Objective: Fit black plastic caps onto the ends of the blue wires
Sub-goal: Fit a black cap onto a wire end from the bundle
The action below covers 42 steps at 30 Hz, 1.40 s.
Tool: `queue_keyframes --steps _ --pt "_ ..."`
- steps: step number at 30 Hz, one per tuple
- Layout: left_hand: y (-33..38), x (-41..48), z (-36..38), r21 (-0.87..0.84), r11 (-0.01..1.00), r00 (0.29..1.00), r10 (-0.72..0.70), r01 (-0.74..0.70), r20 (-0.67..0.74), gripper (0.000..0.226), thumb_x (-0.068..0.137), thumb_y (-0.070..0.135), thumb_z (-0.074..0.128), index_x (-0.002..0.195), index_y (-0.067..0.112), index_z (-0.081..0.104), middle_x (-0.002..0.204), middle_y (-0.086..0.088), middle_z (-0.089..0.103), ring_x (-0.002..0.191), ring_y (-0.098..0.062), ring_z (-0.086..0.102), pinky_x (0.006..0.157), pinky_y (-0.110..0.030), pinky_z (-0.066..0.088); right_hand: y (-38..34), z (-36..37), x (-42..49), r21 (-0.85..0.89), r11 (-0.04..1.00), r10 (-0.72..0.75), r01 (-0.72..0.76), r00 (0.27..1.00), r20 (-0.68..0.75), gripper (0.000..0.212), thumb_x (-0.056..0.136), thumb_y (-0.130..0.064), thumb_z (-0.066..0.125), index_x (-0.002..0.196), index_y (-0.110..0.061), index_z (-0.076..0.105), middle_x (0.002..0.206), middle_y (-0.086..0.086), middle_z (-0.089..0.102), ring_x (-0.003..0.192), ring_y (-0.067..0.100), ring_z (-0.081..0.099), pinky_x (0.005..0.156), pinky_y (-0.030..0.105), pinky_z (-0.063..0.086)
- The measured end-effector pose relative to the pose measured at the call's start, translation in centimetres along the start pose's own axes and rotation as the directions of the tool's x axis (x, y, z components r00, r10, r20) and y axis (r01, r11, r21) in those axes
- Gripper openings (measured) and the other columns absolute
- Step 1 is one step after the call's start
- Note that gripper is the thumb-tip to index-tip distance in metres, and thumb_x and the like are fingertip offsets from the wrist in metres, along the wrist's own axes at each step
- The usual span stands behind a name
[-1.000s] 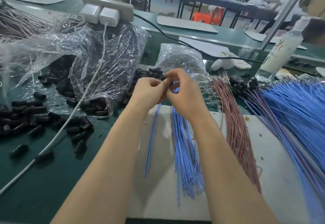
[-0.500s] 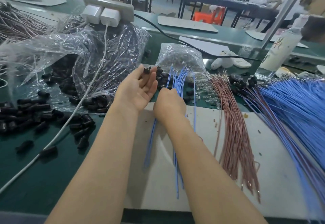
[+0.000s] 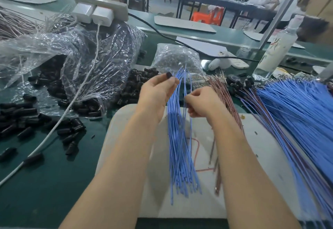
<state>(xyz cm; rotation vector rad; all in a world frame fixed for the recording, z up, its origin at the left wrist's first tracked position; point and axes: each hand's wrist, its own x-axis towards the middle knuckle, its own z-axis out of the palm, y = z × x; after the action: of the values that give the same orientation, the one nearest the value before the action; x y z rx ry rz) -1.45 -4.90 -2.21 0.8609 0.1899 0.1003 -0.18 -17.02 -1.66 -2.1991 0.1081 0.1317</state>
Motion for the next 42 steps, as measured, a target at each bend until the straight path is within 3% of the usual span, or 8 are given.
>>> queue_keyframes --steps 5,10,15,19,22,25,30,42 --pt "-3.2 0.3 -0.5 0.333 0.939 0.996 0.092 -0.089 0.009 0.019 0.086 -0.002 0.063 0.086 0.016 0.059 0.068 -0.001 0.067 0.064 -0.009 0.064 0.067 -0.02 0.053 2.3 0.8 -0.3 -0.117 0.985 -0.122 0.124 0.992 0.018 0.023 0.086 -0.016 0.056 0.07 -0.004 0.066 0.066 0.014 0.067 0.055 0.018 0.055 0.059 0.033 0.045" --pt "-3.6 1.1 -1.8 0.693 0.671 0.954 0.286 -0.264 0.086 0.016 0.085 0.009 0.067 0.086 0.023 0.061 0.08 0.005 0.066 0.077 -0.013 0.064 0.08 -0.026 0.054 2.4 -0.1 -0.7 0.438 0.891 -0.083 0.117 0.992 -0.097 0.01 0.092 -0.005 0.051 0.087 -0.011 0.057 0.067 0.001 0.064 0.041 0.003 0.047 0.041 0.016 0.04" --pt "-3.6 0.8 -2.0 0.77 0.53 0.922 0.332 -0.355 0.196 0.016 0.086 0.007 0.065 0.09 0.021 0.058 0.082 0.011 0.063 0.078 -0.001 0.06 0.07 -0.004 0.045 2.1 -1.8 -1.1 0.847 0.51 -0.012 0.15 0.986 -0.167 0.015 0.09 0.004 0.047 0.092 -0.01 0.053 0.06 -0.001 0.062 0.046 0.007 0.047 0.041 0.016 0.038" --pt "-3.0 0.6 -1.6 0.578 0.779 0.97 0.195 -0.244 0.146 0.013 0.091 0.012 0.061 0.091 0.022 0.055 0.095 -0.003 0.066 0.081 -0.012 0.069 0.072 -0.023 0.056 2.3 -2.1 -0.8 0.777 0.559 0.14 0.288 0.891 -0.432 0.014 0.09 0.003 0.044 0.099 -0.008 0.047 0.069 0.003 0.058 0.048 0.007 0.05 0.043 0.019 0.043" --pt "-2.7 0.4 -1.4 0.487 0.862 0.985 0.075 -0.143 0.157 0.007 0.094 0.014 0.058 0.098 0.018 0.052 0.098 -0.006 0.069 0.071 -0.011 0.071 0.061 -0.02 0.055 2.5 -2.0 -0.6 0.778 0.519 0.215 0.355 0.826 -0.52 0.01 0.092 0.0 0.04 0.096 -0.009 0.043 0.074 0.005 0.058 0.047 0.006 0.054 0.049 0.02 0.048" --pt "-2.8 0.5 -1.3 0.535 0.838 0.985 0.013 -0.105 0.173 0.007 0.094 0.015 0.057 0.1 0.014 0.052 0.091 -0.004 0.072 0.069 -0.013 0.071 0.063 -0.021 0.055 2.6 -1.9 -0.4 0.832 0.409 0.276 0.376 0.818 -0.505 0.011 0.093 0.0 0.039 0.092 -0.011 0.042 0.078 0.007 0.058 0.05 0.009 0.056 0.053 0.021 0.05" --pt "-2.7 0.6 -1.5 0.664 0.732 0.97 -0.014 -0.155 0.242 0.009 0.089 0.025 0.063 0.095 0.022 0.057 0.093 0.003 0.074 0.096 -0.016 0.068 0.097 -0.04 0.049 2.8 -2.1 -0.3 0.868 0.31 0.343 0.389 0.806 -0.483 0.011 0.095 -0.001 0.039 0.094 -0.012 0.042 0.08 0.008 0.059 0.055 0.011 0.056 0.057 0.023 0.053" --pt "-3.4 0.1 -1.3 0.776 0.505 0.901 0.011 -0.379 0.433 0.015 0.09 0.014 0.062 0.088 0.026 0.053 0.095 -0.001 0.067 0.092 -0.018 0.064 0.091 -0.034 0.05 3.3 -2.0 0.4 0.85 0.248 0.364 0.464 0.769 -0.526 0.025 0.095 0.003 0.044 0.116 -0.009 0.038 0.082 0.005 0.057 0.059 0.01 0.057 0.063 0.022 0.054"
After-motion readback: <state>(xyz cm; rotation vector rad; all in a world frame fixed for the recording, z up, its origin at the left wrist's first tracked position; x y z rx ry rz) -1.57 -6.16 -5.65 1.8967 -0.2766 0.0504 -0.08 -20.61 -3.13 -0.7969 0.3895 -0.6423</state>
